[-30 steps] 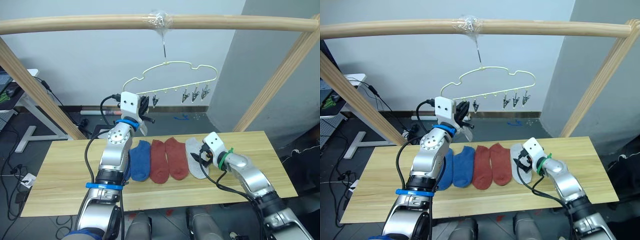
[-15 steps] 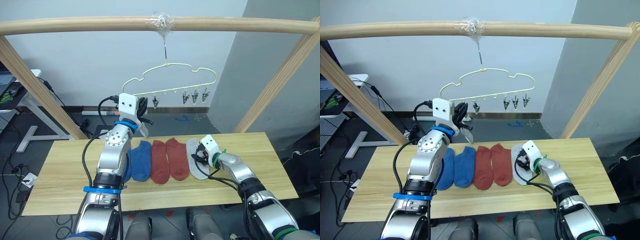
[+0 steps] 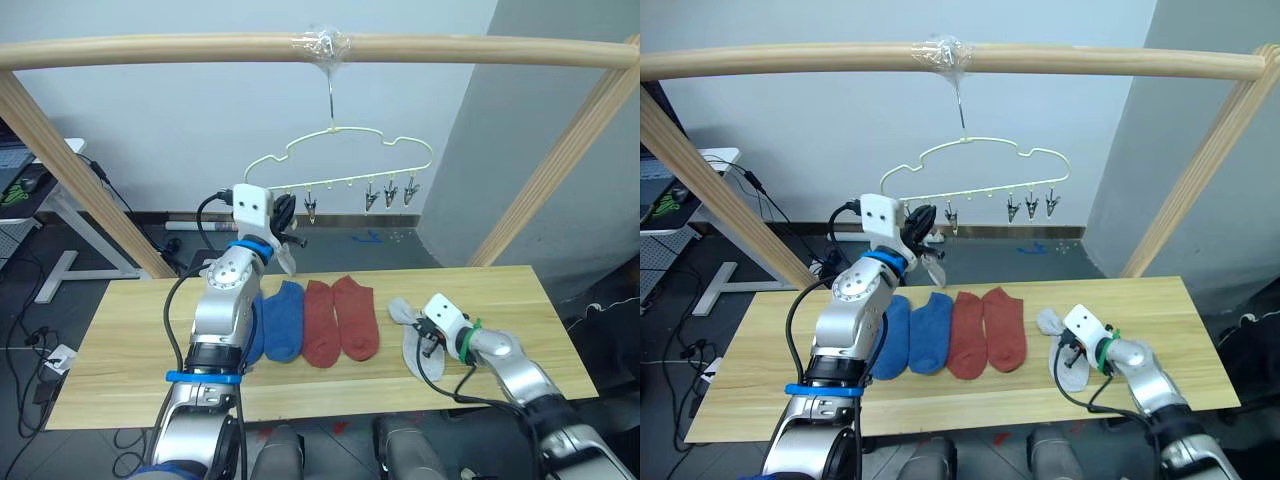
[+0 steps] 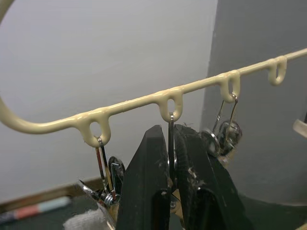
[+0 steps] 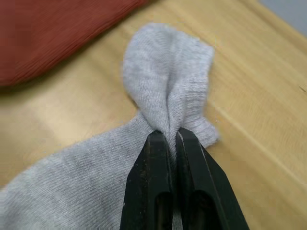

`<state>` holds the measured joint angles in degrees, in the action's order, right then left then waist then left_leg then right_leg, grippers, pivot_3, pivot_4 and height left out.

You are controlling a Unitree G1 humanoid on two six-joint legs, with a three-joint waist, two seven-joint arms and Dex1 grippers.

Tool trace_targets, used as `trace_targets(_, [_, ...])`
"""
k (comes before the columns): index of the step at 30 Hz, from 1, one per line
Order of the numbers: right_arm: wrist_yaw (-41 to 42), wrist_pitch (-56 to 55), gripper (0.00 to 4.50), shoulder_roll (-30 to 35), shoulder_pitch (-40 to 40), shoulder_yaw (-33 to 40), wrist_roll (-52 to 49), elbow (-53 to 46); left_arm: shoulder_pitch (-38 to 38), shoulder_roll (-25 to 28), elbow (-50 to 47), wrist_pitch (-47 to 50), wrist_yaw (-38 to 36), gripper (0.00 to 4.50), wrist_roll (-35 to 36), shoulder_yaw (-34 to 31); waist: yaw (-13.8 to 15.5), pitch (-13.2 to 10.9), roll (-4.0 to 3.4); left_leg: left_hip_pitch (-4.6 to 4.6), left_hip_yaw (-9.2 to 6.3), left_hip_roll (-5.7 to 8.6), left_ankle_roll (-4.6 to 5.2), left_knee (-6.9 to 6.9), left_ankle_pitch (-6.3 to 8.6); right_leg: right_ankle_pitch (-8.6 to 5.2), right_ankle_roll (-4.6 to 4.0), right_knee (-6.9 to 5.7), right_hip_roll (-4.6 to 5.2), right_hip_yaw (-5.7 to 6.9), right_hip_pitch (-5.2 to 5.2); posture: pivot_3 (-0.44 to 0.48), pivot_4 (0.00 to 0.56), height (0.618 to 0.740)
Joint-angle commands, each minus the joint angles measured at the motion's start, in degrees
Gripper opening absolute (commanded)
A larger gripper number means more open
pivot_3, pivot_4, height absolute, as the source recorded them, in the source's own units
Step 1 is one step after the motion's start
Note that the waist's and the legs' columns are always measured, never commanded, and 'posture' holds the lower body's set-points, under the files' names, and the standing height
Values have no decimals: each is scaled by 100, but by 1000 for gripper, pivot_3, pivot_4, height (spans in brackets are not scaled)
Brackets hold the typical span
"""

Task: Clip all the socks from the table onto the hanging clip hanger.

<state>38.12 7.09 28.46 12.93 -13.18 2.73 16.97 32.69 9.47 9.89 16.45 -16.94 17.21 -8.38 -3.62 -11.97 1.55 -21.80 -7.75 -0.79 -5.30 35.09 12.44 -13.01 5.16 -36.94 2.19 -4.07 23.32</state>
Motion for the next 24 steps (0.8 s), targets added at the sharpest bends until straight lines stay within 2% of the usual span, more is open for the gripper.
trace_targets(1, [345, 223, 28, 67, -81, 213, -476, -1760, 138, -107, -238, 1472, -21, 0, 1437, -725, -60, 0, 0, 0, -1, -1, 0, 0, 0, 0, 1, -2, 0, 0, 1, 4, 169, 740])
trace_targets(5, [319, 955, 28, -41, -24, 66, -565, -3008, 245, -185, -281, 2930, 297, 0, 2789, -1390, -113, 1, 1, 6, -5, -3, 0, 0, 0, -1, 1, -7, -3, 3, -1, 1, 162, 740])
trace_targets(13, [-29, 1915, 28, -725, 540, -216, -591, -3570, 350, -434, -503, 3813, 857, 0, 4040, -1819, -95, 2, 3, 1, -6, -1, -1, 1, 0, -1, 0, 1, -1, 3, 0, -9, 154, 740])
trace_targets(18, [-108, 2039, 28, -929, 773, -364, -508, -3455, 309, -510, -572, 3940, 1070, 0, 4404, -1846, -61, 3, 4, -1, -6, 0, -2, 0, 0, -1, 0, 3, -1, 4, 1, -8, 148, 740])
trace_targets(24, [-200, 2027, 28, -1094, 1123, -364, -486, -3254, 188, -377, -771, 4160, 988, 0, 4659, -1693, -26, 3, 4, -7, -6, 0, -4, -1, 1, -1, -1, 5, -1, 4, 7, -3, 145, 740])
